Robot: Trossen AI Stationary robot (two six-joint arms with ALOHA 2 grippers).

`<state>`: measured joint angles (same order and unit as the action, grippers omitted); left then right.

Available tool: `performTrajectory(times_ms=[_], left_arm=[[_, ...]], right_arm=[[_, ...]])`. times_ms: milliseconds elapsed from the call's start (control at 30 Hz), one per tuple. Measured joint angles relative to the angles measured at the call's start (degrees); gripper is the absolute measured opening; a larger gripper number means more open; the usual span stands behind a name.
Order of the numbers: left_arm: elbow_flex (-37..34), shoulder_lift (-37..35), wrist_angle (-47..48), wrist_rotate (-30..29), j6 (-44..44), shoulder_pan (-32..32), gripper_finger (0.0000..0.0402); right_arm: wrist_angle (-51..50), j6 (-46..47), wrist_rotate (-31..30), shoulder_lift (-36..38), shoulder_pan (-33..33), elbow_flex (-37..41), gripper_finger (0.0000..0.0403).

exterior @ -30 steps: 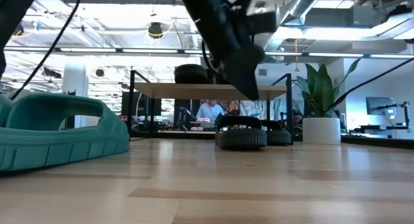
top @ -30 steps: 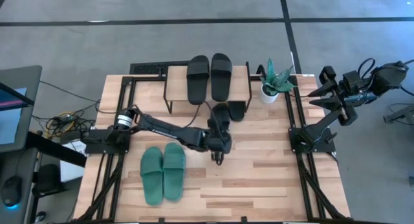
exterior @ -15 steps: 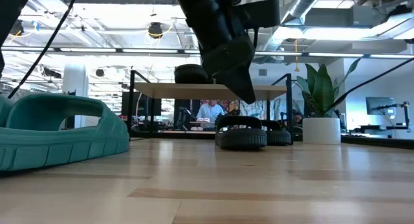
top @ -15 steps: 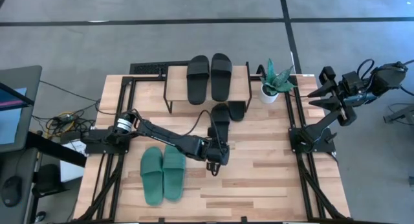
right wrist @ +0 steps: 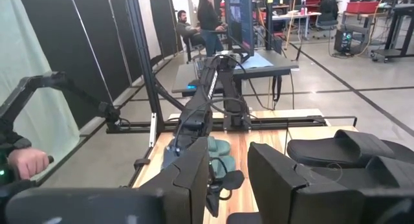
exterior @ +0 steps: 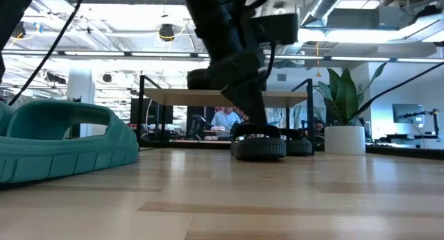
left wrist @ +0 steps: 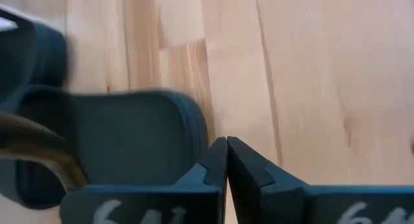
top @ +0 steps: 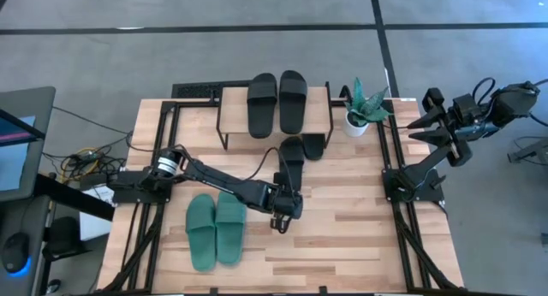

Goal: Pick and place slides into the shelf
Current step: Put the black slide under the shelf

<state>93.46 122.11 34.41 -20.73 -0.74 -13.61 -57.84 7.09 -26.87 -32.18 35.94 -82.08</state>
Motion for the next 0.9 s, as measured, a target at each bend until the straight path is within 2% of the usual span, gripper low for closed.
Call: performTrajectory(times_ms=[100, 267, 500, 900], left_arm=[[0.25, 1.38, -2.07, 1.88, 0.12, 0.49, 0.0000], [0.03, 3.73, -1.40, 1.40, 1.01, 0.69, 0.0000], [0.07, 3.73, -1.54, -1.62, 1.45, 1.22, 0.0000], [0.07, 3.73, -1.54, -1.03, 1.00, 4.65, 0.0000]], right_arm=[[0.00, -0.01, -0.01, 0.00, -0.02, 0.00, 0.0098], [0.01, 0.01, 0.00, 0.00, 0.00, 0.00, 0.0098], [0.00, 0.00, -0.02, 0.00, 0.00, 0.00, 0.0098], [-0.47, -0.05, -0.17, 0.00, -0.02, 0.00, 0.0098]])
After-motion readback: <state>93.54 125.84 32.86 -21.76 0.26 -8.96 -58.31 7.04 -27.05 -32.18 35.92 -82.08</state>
